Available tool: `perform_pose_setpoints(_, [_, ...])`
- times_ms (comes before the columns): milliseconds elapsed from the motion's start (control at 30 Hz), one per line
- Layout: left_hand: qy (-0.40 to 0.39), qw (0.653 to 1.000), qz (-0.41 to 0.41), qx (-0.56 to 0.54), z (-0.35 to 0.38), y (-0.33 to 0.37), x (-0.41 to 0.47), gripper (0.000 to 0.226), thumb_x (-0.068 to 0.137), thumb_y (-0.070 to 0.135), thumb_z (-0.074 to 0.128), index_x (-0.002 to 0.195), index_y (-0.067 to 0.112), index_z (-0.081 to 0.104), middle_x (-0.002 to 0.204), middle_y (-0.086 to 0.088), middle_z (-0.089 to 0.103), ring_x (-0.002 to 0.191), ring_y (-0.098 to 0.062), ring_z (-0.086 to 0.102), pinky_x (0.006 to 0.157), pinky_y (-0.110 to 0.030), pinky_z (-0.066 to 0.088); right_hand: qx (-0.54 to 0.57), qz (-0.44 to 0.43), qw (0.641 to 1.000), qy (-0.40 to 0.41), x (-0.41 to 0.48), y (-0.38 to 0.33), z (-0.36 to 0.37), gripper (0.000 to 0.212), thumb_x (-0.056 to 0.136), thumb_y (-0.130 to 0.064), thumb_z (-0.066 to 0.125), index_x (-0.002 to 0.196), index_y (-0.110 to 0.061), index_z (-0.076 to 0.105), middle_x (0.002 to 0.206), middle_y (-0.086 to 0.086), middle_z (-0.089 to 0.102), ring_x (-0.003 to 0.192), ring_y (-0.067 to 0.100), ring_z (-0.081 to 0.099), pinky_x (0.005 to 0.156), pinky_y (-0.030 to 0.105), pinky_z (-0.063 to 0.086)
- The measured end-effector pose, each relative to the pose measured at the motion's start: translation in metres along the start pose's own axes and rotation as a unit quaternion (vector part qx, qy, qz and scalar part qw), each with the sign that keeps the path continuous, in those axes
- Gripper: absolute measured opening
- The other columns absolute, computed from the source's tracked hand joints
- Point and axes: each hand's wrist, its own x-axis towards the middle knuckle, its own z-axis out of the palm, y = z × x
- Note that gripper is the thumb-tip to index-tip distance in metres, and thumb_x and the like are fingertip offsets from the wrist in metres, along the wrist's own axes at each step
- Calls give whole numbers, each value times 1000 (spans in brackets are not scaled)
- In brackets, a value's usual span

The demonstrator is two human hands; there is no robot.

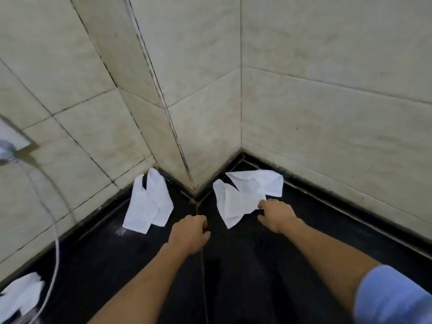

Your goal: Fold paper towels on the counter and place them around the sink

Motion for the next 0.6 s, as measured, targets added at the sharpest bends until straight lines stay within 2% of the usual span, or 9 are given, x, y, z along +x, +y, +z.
perform_pose_setpoints(100, [-12, 1000, -6, -15, 20, -10, 11, 22, 88, 39, 55, 103, 23, 58, 102, 1, 63, 96, -20, 57, 73, -31, 42, 13, -1, 1000, -14, 29, -11, 16, 50, 91, -36, 53, 137, -20, 42, 130, 7, 48, 111, 30, 55, 87, 40, 45])
perform_pose_setpoints(233, [-33, 998, -16, -52, 48, -26, 23, 19, 88, 39, 57, 100, 24, 59, 98, 3, 64, 90, -17, 59, 76, -34, 49, 36, -9, 999, -5, 67, -29, 42, 64, 91, -39, 55, 146, -22, 27, 143, 9, 33, 113, 32, 55, 87, 43, 48])
perform_pose_setpoints(333, [-38, 997, -22, -65, 65, -40, 30, 19, 88, 38, 58, 99, 24, 60, 97, 4, 65, 91, -19, 60, 77, -33, 48, 45, -7, 999, -21, 89, -39, 60, 70, 90, -41, 58, 147, -25, 20, 141, 11, 30, 111, 34, 56, 86, 44, 49])
perform_pose_setpoints(400, [-43, 996, -22, -69, 72, -48, 33, 17, 88, 38, 58, 97, 23, 59, 97, 4, 65, 92, -19, 60, 75, -32, 46, 23, 2, 999, -45, 97, -43, 73, 61, 91, -34, 56, 144, -25, 26, 135, 12, 37, 106, 33, 57, 84, 41, 48])
perform_pose_setpoints(500, [-55, 996, -25, -73, 80, -60, 37, 16, 88, 38, 58, 94, 24, 60, 96, 4, 65, 92, -19, 59, 71, -30, 43, 36, 11, 997, -61, 99, -45, 84, 30, 93, -18, 48, 124, -17, 50, 120, 10, 56, 102, 28, 57, 77, 31, 42])
perform_pose_setpoints(600, [-61, 995, -19, -79, 82, -65, 41, 14, 87, 38, 58, 93, 25, 60, 96, 4, 64, 90, -17, 59, 70, -30, 43, 106, 12, 994, -38, 81, -42, 88, 21, 92, -20, 50, 108, -12, 61, 109, 7, 61, 98, 24, 58, 75, 27, 40])
